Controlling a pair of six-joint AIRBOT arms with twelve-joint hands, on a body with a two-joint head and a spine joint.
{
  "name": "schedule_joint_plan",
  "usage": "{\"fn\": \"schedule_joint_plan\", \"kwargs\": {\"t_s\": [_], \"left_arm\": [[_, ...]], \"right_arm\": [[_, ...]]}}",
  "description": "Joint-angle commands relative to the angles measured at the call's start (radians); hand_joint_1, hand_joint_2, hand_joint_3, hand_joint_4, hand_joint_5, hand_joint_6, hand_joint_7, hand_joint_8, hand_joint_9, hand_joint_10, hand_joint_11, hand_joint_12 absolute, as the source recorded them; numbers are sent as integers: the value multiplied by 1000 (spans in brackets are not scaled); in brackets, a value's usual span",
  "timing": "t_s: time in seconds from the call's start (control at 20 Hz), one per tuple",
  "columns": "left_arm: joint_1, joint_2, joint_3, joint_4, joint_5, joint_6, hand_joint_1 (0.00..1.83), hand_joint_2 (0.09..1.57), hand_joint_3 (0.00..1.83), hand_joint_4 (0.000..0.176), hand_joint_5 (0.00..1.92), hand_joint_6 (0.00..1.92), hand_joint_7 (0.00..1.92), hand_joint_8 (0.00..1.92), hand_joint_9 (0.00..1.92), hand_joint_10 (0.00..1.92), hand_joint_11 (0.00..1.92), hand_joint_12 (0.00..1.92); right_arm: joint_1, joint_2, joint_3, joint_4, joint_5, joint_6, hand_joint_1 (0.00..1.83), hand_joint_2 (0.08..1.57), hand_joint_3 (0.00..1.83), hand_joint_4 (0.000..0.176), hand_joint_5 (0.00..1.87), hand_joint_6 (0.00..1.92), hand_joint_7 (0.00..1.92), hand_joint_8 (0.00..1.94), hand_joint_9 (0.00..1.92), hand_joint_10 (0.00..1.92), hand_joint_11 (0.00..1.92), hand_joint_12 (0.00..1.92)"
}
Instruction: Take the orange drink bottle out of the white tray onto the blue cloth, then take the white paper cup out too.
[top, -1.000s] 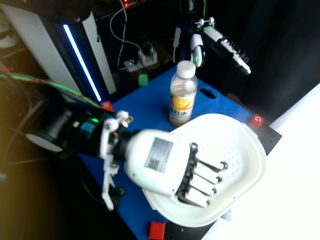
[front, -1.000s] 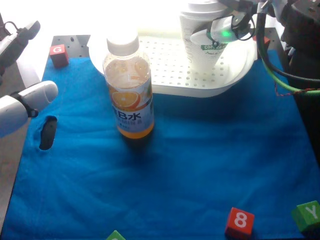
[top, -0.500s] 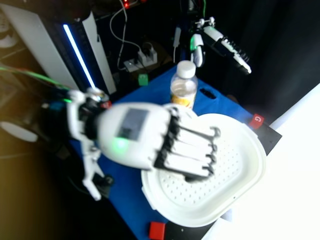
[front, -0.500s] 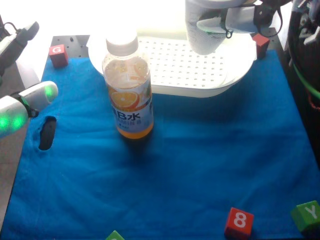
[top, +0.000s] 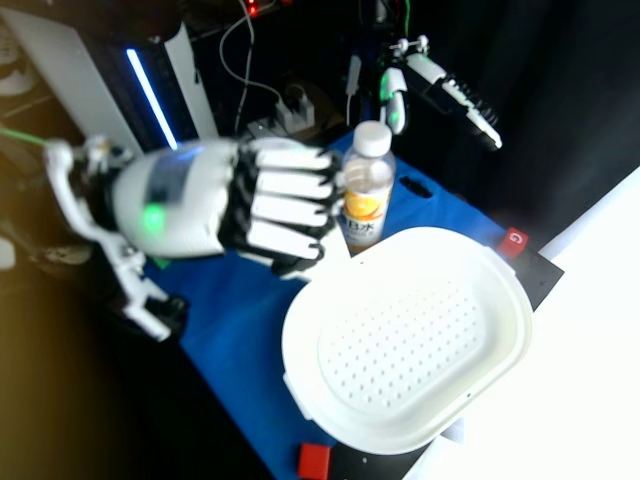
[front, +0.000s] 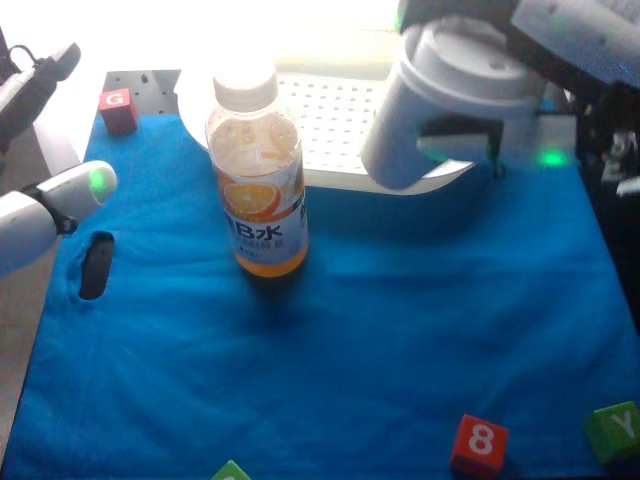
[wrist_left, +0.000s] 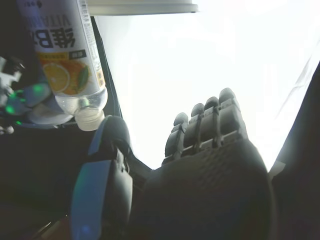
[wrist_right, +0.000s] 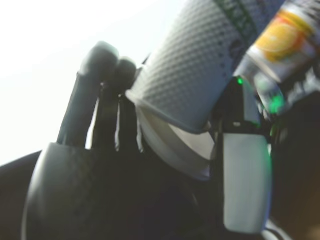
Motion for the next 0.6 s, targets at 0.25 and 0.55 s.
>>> {"fn": "schedule_joint_plan", "kwargs": {"t_s": [0.25, 0.55], "left_arm": [[8, 0, -5, -4, -137, -7, 429, 1298, 0, 56, 0, 0, 0, 0, 0, 0, 0, 0], [9, 0, -6, -4, -139, -7, 448, 1315, 6, 53, 0, 0, 0, 0, 0, 0, 0, 0]], "right_arm": [[-120, 37, -67, 14, 205, 37, 1015, 1188, 0, 0, 197, 1736, 380, 1839, 613, 1921, 737, 1921], [-165, 26, -46, 21, 135, 45, 1013, 1185, 0, 0, 72, 1661, 207, 1784, 438, 1921, 582, 1921]]}}
